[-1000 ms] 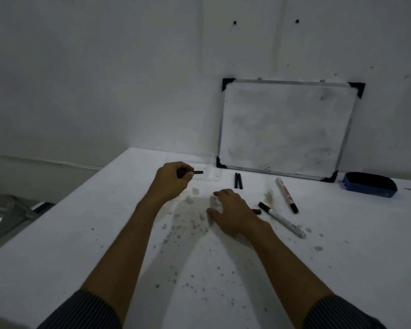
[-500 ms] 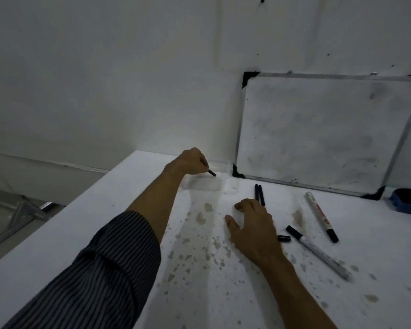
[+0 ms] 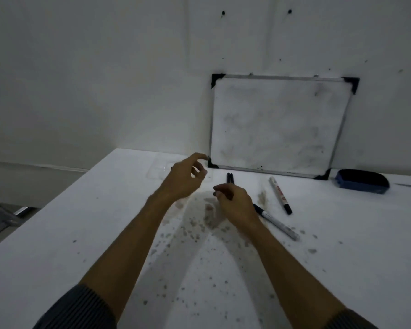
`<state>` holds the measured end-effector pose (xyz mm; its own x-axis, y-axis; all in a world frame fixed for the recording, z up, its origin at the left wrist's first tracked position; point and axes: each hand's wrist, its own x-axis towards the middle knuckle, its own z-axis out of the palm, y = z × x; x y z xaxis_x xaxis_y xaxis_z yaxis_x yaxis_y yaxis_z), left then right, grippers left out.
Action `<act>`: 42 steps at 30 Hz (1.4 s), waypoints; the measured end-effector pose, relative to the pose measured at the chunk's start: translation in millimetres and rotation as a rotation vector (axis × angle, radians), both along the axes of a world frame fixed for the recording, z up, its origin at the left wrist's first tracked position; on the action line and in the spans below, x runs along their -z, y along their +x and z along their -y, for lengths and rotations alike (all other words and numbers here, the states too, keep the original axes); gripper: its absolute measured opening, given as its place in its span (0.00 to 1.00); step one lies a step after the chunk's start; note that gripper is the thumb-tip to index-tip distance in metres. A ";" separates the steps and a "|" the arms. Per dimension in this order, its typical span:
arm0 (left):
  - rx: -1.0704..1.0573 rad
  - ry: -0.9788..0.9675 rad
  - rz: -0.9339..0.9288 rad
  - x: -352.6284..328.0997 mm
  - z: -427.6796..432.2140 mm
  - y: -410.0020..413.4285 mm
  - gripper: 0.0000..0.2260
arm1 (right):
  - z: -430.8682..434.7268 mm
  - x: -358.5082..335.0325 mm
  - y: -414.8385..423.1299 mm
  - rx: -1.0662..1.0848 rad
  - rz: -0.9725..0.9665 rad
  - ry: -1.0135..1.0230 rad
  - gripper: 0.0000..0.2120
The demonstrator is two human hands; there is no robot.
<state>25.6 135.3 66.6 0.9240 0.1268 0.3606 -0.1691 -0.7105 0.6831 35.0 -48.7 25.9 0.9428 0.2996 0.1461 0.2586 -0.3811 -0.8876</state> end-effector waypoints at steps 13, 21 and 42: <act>-0.298 0.115 -0.076 56.8 73.0 28.3 0.09 | 116.5 22.7 -18.5 0.282 0.526 -0.490 0.11; -0.514 -0.079 -0.256 48.7 77.3 71.9 0.14 | 123.4 34.1 -4.2 0.284 0.392 -0.416 0.09; -0.107 -0.467 -0.241 18.7 94.5 14.0 0.12 | 134.7 2.4 -18.5 0.142 0.026 0.039 0.14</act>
<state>39.6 40.8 47.9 0.9468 0.3211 0.0228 0.0882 -0.3267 0.9410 16.4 -183.4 23.5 0.9711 0.1570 0.1795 0.2273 -0.3809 -0.8962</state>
